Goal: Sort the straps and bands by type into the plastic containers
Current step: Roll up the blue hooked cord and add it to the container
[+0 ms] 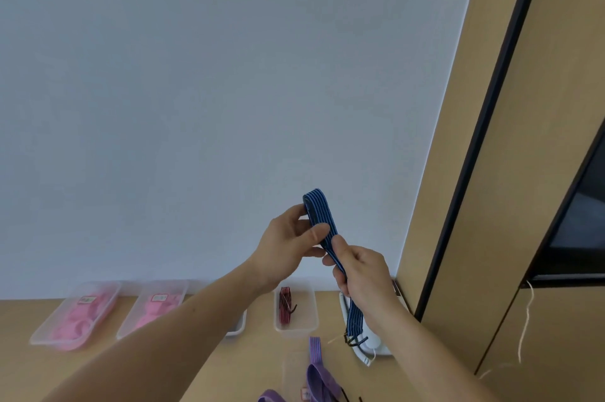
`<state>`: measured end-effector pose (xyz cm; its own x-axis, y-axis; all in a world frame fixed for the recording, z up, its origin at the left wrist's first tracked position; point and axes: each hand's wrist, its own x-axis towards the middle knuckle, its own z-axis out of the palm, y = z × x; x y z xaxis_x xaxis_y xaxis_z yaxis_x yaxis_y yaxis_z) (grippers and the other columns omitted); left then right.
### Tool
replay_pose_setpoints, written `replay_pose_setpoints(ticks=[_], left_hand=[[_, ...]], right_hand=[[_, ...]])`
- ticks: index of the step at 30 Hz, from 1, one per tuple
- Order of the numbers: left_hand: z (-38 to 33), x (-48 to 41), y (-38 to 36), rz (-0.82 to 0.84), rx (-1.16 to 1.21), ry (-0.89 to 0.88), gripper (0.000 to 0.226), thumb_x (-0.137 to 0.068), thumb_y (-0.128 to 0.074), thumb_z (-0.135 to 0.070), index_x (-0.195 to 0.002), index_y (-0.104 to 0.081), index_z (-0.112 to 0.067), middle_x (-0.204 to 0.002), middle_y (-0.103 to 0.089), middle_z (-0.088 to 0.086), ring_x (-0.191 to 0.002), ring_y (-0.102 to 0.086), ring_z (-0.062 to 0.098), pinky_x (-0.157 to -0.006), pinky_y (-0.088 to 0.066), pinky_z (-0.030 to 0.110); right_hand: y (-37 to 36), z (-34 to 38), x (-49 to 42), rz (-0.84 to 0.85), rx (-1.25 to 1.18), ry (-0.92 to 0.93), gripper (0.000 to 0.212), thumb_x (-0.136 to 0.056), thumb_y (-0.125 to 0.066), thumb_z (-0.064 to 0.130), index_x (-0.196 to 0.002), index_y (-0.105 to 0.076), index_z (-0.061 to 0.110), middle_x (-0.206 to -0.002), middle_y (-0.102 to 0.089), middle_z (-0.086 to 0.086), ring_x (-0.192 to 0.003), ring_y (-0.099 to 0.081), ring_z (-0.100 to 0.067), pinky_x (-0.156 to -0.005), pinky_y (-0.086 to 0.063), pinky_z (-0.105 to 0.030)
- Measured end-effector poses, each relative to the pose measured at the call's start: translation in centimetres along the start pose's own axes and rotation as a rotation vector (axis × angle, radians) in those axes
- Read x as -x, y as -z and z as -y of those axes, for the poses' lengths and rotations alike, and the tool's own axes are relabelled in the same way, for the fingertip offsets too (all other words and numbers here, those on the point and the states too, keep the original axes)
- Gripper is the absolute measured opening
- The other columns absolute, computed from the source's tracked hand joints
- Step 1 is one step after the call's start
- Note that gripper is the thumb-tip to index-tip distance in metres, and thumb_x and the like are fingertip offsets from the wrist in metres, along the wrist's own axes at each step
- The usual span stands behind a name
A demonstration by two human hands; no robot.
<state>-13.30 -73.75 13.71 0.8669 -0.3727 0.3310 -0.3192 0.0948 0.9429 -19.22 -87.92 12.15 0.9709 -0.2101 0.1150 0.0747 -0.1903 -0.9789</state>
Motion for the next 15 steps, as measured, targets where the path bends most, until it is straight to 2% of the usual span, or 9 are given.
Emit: replay_pose_setpoints(ticks=[2, 4, 5, 7, 9, 12, 15], left_hand=[[0.2, 0.1, 0.1, 0.001, -0.273, -0.099, 0.036, -0.096, -0.061, -0.014, -0.131, -0.053, -0.017, -0.104, -0.072, -0.004, -0.095, -0.070, 0.011, -0.086, -0.057, 0.030], [0.7, 0.3, 0.3, 0.009, -0.483, -0.226, 0.043, -0.096, -0.061, -0.016, -0.137, -0.049, -0.017, -0.107, -0.066, -0.017, -0.098, -0.066, -0.004, -0.085, -0.053, 0.017], [1.0, 0.3, 0.4, 0.035, -0.552, -0.290, 0.043, -0.097, -0.060, -0.017, -0.137, -0.048, -0.017, -0.106, -0.065, -0.018, -0.096, -0.066, -0.005, -0.085, -0.052, 0.016], [1.5, 0.4, 0.5, 0.062, -0.692, -0.398, 0.042, -0.098, -0.056, -0.021, -0.139, -0.045, -0.021, -0.106, -0.067, -0.014, -0.090, -0.066, -0.001, -0.086, -0.053, 0.023], [2.0, 0.2, 0.9, 0.013, -0.839, -0.514, 0.044, -0.098, -0.054, -0.027, -0.141, -0.046, -0.021, -0.110, -0.068, -0.009, -0.091, -0.061, 0.000, -0.086, -0.052, 0.023], [2.2, 0.1, 1.2, -0.011, -0.961, -0.701, 0.043, -0.096, -0.049, -0.029, -0.138, -0.048, -0.017, -0.121, -0.067, -0.001, -0.095, -0.065, 0.008, -0.079, -0.055, 0.023], [2.7, -0.1, 1.4, 0.000, -1.039, -0.769, 0.042, -0.095, -0.048, -0.025, -0.136, -0.049, -0.017, -0.126, -0.065, 0.003, -0.093, -0.069, 0.016, -0.072, -0.058, 0.027]], right_hand=[[0.1, 0.1, 0.0, 0.009, -0.003, -0.019, 0.054, -0.101, -0.044, 0.043, -0.079, -0.070, 0.002, -0.048, -0.050, 0.001, -0.041, -0.040, -0.011, -0.044, -0.036, -0.018], [0.2, 0.3, 0.0, 0.031, -0.015, -0.030, 0.058, -0.102, -0.040, 0.045, -0.080, -0.070, 0.001, -0.050, -0.051, -0.001, -0.043, -0.041, -0.012, -0.046, -0.037, -0.020], [0.2, 0.3, -0.1, 0.039, -0.024, -0.037, 0.062, -0.102, -0.037, 0.047, -0.081, -0.071, 0.001, -0.052, -0.052, -0.002, -0.044, -0.042, -0.013, -0.047, -0.037, -0.021], [0.2, 0.5, -0.1, 0.058, -0.051, -0.059, 0.072, -0.101, -0.028, 0.054, -0.085, -0.072, 0.000, -0.055, -0.056, -0.004, -0.046, -0.044, -0.014, -0.047, -0.039, -0.021], [0.3, 0.5, -0.3, 0.096, -0.100, -0.075, 0.082, -0.096, -0.023, 0.065, -0.089, -0.072, 0.000, -0.060, -0.060, -0.007, -0.049, -0.047, -0.015, -0.051, -0.041, -0.023], [0.4, 0.3, -0.6, 0.160, -0.169, -0.083, 0.087, -0.082, -0.027, 0.075, -0.092, -0.073, 0.002, -0.067, -0.065, -0.012, -0.055, -0.053, -0.018, -0.056, -0.043, -0.027], [0.2, 0.3, -0.6, 0.169, -0.142, -0.080, 0.082, -0.075, -0.038, 0.077, -0.090, -0.073, 0.004, -0.068, -0.068, -0.011, -0.057, -0.055, -0.018, -0.061, -0.043, -0.029]])
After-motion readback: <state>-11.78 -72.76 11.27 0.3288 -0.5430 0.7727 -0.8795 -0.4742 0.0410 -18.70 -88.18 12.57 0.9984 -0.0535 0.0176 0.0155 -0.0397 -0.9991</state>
